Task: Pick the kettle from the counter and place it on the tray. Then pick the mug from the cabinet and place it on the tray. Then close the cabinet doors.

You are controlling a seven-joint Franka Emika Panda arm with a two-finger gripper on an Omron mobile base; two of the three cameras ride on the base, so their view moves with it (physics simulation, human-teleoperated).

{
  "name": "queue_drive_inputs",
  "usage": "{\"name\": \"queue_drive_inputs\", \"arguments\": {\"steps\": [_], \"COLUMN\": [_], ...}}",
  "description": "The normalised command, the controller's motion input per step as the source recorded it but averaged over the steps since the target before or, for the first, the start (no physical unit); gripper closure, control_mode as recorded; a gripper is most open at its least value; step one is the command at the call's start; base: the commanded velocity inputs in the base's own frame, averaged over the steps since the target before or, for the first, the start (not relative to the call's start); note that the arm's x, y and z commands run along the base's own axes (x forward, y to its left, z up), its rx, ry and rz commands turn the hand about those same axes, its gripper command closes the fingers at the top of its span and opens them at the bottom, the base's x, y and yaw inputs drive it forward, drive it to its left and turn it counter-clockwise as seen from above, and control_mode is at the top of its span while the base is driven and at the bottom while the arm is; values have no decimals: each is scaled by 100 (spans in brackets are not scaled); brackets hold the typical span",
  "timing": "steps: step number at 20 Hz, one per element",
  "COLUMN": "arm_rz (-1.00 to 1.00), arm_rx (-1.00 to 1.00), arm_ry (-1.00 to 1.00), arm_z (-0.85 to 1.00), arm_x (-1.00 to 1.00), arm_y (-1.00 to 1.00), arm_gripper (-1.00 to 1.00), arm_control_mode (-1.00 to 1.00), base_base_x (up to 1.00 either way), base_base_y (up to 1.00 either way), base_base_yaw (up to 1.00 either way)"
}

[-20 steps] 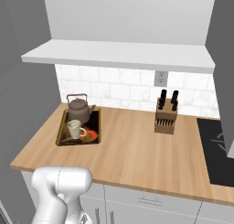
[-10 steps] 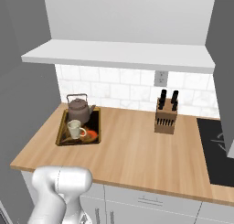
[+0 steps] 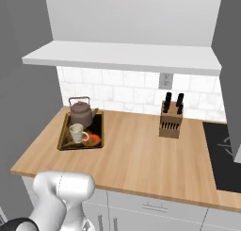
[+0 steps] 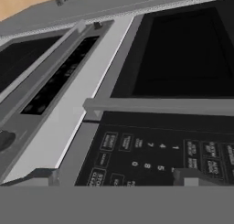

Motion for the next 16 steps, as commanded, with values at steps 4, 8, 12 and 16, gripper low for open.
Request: {"name": "queue_drive_inputs", "arguments": {"steps": [4,8,12,16], "arm_rz": [-32,-28,-19,-15], "arm_rx": [-3,0,0,0], "arm_ry": [0,0,-3,-1], "arm_z": [1,1,4,12], "arm_x": [21,12,25,42], "arm_y": [-21,-6,-4,-11], "arm_gripper": [-100,-100,-100,-100], "arm_control_mode": [-100,-100,-100,-100], "base_base_x": [0,0,0,0], "base_base_y": [0,0,0,0], "base_base_yaw": [0,0,0,0]}}
